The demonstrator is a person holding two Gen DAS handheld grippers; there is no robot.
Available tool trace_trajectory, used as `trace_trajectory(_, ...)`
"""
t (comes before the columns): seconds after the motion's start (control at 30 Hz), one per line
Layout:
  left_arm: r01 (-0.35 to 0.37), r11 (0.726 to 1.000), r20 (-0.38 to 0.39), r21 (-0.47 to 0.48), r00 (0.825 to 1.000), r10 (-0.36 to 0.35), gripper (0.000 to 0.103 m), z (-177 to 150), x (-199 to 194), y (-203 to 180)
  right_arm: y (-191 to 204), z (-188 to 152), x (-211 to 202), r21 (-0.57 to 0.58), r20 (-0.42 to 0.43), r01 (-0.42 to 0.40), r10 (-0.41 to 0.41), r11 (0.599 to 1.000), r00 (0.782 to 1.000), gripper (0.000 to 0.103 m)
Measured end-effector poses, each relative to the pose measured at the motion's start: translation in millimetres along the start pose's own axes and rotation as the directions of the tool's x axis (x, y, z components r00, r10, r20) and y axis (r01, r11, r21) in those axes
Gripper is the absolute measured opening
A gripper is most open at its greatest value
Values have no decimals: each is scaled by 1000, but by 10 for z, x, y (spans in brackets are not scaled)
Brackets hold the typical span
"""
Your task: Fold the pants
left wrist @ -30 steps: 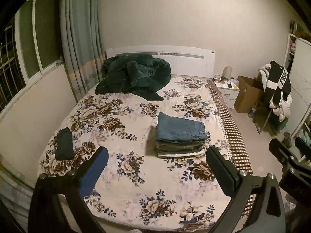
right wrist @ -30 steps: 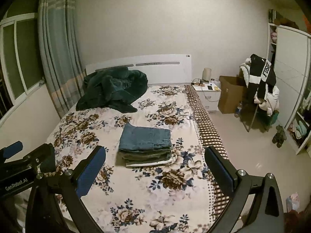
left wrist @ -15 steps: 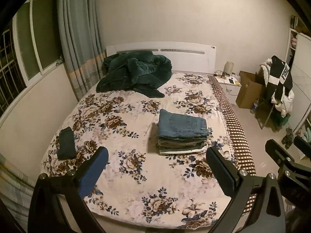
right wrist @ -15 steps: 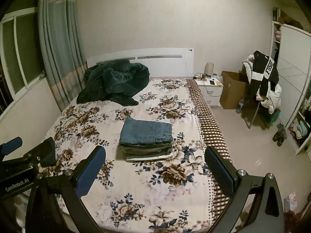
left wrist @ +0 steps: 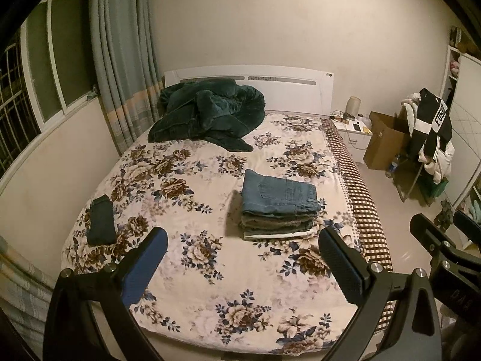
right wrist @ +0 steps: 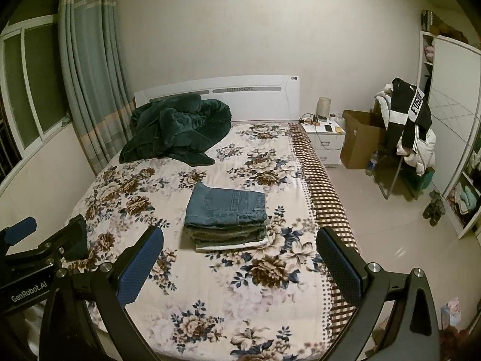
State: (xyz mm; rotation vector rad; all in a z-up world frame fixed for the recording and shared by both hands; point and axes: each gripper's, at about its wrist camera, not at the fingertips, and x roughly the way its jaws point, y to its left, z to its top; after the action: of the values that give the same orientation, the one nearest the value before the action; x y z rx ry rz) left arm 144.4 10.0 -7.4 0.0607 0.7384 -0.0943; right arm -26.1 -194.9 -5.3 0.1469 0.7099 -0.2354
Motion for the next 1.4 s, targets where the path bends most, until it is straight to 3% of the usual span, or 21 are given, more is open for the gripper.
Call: trace_trajectory(1.4,-1,1000,0,-16,1000,1,103,-24,-91,-115,-33,-67,-95,20,9,10,-10,1000,1000,103)
